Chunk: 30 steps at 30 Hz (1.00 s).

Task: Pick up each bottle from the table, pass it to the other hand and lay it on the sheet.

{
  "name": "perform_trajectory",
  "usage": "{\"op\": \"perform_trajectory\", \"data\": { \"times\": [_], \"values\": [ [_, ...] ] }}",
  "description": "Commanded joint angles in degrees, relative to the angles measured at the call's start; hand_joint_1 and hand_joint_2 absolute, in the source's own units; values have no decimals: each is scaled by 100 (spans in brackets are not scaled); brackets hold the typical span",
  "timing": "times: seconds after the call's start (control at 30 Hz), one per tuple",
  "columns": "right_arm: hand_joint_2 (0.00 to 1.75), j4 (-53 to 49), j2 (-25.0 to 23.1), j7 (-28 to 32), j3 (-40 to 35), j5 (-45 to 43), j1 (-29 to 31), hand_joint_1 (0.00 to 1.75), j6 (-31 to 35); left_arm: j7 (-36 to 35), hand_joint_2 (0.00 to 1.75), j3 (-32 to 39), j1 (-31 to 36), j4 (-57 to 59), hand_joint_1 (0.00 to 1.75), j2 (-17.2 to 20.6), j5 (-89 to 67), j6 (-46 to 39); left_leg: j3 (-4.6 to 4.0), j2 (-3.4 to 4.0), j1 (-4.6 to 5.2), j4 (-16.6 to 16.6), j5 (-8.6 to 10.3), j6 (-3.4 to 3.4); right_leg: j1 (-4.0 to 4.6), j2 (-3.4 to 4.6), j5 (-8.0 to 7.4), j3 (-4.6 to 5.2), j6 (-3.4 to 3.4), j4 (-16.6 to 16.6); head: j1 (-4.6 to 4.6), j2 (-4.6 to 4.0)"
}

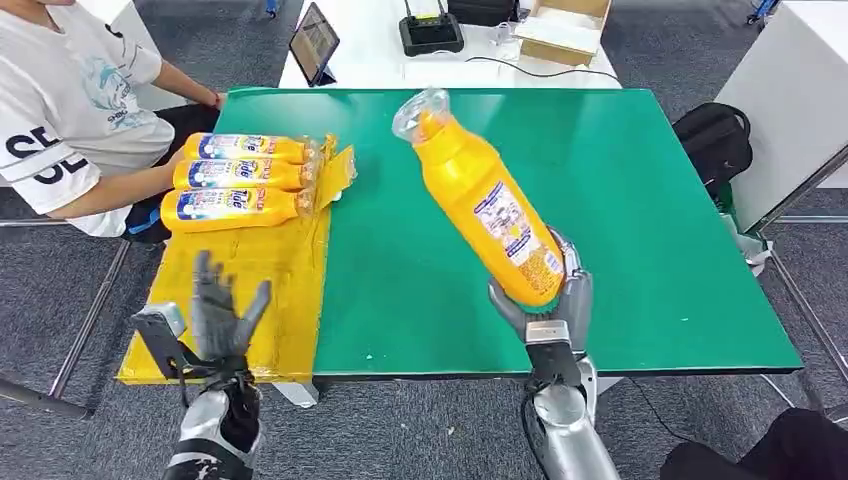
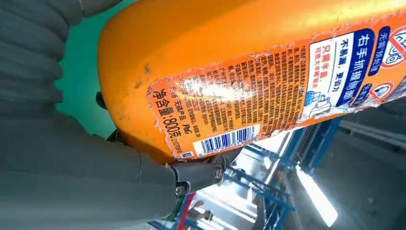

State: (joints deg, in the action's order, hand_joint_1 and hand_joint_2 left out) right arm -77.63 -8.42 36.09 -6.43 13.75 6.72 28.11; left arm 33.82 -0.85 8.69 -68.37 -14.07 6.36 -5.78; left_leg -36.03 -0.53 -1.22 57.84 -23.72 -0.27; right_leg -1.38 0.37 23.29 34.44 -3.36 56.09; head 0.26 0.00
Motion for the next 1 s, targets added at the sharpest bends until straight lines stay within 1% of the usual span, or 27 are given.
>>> {"op": "perform_trajectory", "data": {
  "times": [0.03, 0.13, 0.2, 0.23, 0.27, 0.3, 0.33, 0.37, 0.47, 0.5, 0.53, 0.57, 0.63, 0.67, 0.73, 0.8, 0.87, 0.9, 0.93, 0.97, 1.0],
  "values": [
    [175, -39, -56, 40, 132, -21, -32, 175, -24, -98, 175, -246, -28, 2, 0, -11, 113, 98, 14, 7, 0, -2, -7, 5, 3, 2, 4, -11, 11, -3, 0, 0],
    [175, -38, -54, 38, 134, -21, -23, 175, -25, -102, 175, -237, -25, 4, 0, 2, 117, 97, 27, 3, -1, -1, -14, 8, 6, -5, 11, -22, 19, -1, -2, 0],
    [175, 146, -7, 13, 4, 70, -10, 175, -258, -408, 175, -492, -82, -53, 0, 64, 607, 1018, 26, 3, -1, 0, -14, 10, 6, -6, 11, -22, 20, -1, 0, 0],
    [175, 346, -55, 76, -51, 118, 2, 175, -342, -525, 175, -677, -162, -144, 0, 58, 729, 1310, 22, 9, -1, -1, -12, 10, 5, 0, 7, -16, 16, -3, -2, 0],
    [175, 549, -59, 103, -173, 185, 27, 175, -468, -547, 175, -851, -215, -215, 0, 64, 813, 1558, 16, 9, 1, -4, -9, 8, 2, 3, 4, -9, 10, -4, -2, 0],
    [175, 794, -126, 193, -270, 214, 64, 175, -538, -575, 175, -1042, -262, -293, 0, 73, 918, 1793, 31, 14, -2, -5, -15, 11, 7, 5, 7, -26, 16, -10, -2, 0],
    [175, 975, -144, 254, -397, 278, 94, 175, -611, -579, 175, -1165, -276, -341, 0, 83, 968, 1917, 21, 9, -2, -5, -10, 9, 5, 2, 5, -17, 12, -8, 0, 0],
    [175, 1130, -185, 323, -475, 305, 120, 175, -640, -589, 175, -1267, -280, -379, 0, 95, 1014, 2013, 35, 13, -3, -4, -18, 12, 8, 3, 10, -32, 18, -10, 0, 0],
    [175, 1431, -278, 391, -696, 290, 171, 175, -724, -580, 175, -1486, -257, -445, 0, 132, 1103, 2210, 16, 16, -3, -5, -10, 6, 6, 10, 2, -13, 12, -8, 0, 0],
    [175, 1494, -291, 391, -718, 275, 185, 175, -741, -577, 175, -1498, -252, -453, 0, 135, 1119, 2231, 29, 17, -4, -7, -14, 7, 8, 9, 6, -25, 18, -9, -2, 0],
    [175, 1605, -319, 391, -757, 253, 201, 175, -781, -569, 175, -1540, -251, -469, 0, 148, 1121, 2286, 18, 15, -3, -6, -10, 6, 6, 9, 3, -15, 14, -7, 0, 0],
    [175, 1682, -327, 387, -785, 245, 209, 175, -814, -564, 175, -1553, -255, -477, 0, 149, 1114, 2297, 36, 22, -5, -7, -17, 8, 10, 13, 8, -31, 22, -8, -2, 0],
    [175, 1883, -326, 386, -884, 266, 238, 175, -932, -504, 175, -1623, -274, -509, 0, 177, 1031, 2386, 22, 19, -4, -6, -12, 7, 8, 13, 3, -18, 16, -9, 0, 0],
    [175, 1987, -335, 377, -929, 281, 263, 175, -984, -406, 175, -1655, -278, -525, 0, 190, 911, 2389, 35, 23, -4, -8, -17, 10, 10, 14, 6, -30, 21, -10, -2, 0],
    [175, 2248, -365, 325, -1042, 357, 334, 175, -1070, -338, 175, -1678, -249, -494, 0, 190, 730, 2322, 18, 16, -2, -7, -10, 8, 5, 10, 3, -14, 12, -8, -2, 0],
    [175, 2482, -432, 311, -1103, 390, 399, 175, -1130, -328, 175, -1712, -230, -460, 0, 182, 643, 2347, 42, 26, -3, -9, -19, 12, 8, 15, 8, -36, 22, -11, 0, 0],
    [175, 2618, -482, 306, -1122, 404, 438, 175, -1125, -323, 175, -1737, -237, -463, 0, 168, 608, 2374, 14, 13, -1, -6, -8, 7, 4, 8, 2, -11, 11, -6, -2, 0],
    [175, 2691, -517, 297, -1122, 387, 468, 175, -1142, -304, 175, -1774, -247, -496, 0, 176, 572, 2409, 28, 22, -4, -6, -15, 10, 8, 13, 5, -24, 18, -9, 0, 0],
    [175, 2746, -535, 275, -1121, 388, 496, 175, -1140, -301, 175, -1783, -256, -514, 0, 173, 557, 2413, 18, 16, -2, -6, -11, 8, 5, 10, 4, -15, 14, -6, -2, 0],
    [175, 2786, -548, 263, -1130, 389, 521, 175, -1153, -299, 175, -1796, -264, -531, 0, 175, 540, 2422, 29, 18, -3, -6, -15, 10, 7, 9, 7, -25, 19, -7, 0, 0],
    [175, 2912, -554, 193, -1192, 457, 588, 175, -1172, -368, 175, -1777, -276, -515, 0, 149, 706, 2578, 15, 16, -2, -6, -9, 7, 5, 10, 3, -11, 13, -6, 0, 0]
  ]
}}
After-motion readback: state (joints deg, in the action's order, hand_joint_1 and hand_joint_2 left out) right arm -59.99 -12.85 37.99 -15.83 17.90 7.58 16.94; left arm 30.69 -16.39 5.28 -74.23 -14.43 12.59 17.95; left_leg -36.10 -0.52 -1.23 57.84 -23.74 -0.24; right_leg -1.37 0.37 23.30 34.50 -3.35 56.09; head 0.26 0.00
